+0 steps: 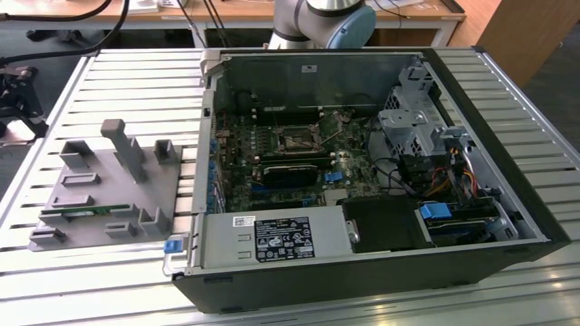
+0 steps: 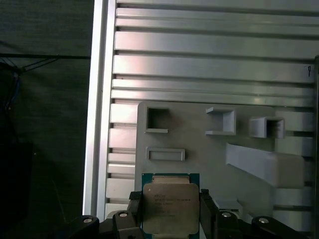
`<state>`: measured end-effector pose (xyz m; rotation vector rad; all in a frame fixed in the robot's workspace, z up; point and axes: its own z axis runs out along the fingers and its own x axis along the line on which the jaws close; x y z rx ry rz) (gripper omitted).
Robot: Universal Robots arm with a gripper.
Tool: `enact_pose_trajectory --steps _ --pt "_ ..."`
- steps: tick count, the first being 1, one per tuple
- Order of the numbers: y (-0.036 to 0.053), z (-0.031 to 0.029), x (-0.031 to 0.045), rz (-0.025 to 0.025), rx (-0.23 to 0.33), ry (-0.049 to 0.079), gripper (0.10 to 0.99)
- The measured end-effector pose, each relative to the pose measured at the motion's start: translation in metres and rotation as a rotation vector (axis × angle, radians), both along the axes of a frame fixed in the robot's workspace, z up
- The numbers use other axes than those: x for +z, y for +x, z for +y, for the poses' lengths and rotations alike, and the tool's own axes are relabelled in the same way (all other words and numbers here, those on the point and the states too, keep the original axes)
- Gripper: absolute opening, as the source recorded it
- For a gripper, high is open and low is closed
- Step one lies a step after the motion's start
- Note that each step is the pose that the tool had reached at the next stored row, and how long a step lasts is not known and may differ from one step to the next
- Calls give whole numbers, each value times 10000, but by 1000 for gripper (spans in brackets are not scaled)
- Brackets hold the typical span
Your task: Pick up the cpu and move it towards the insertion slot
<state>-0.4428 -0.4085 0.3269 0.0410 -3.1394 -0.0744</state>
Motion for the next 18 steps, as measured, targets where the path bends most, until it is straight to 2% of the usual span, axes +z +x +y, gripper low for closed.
enact_pose_trajectory --steps 18 --pt "0 4 122 -1 0 1 541"
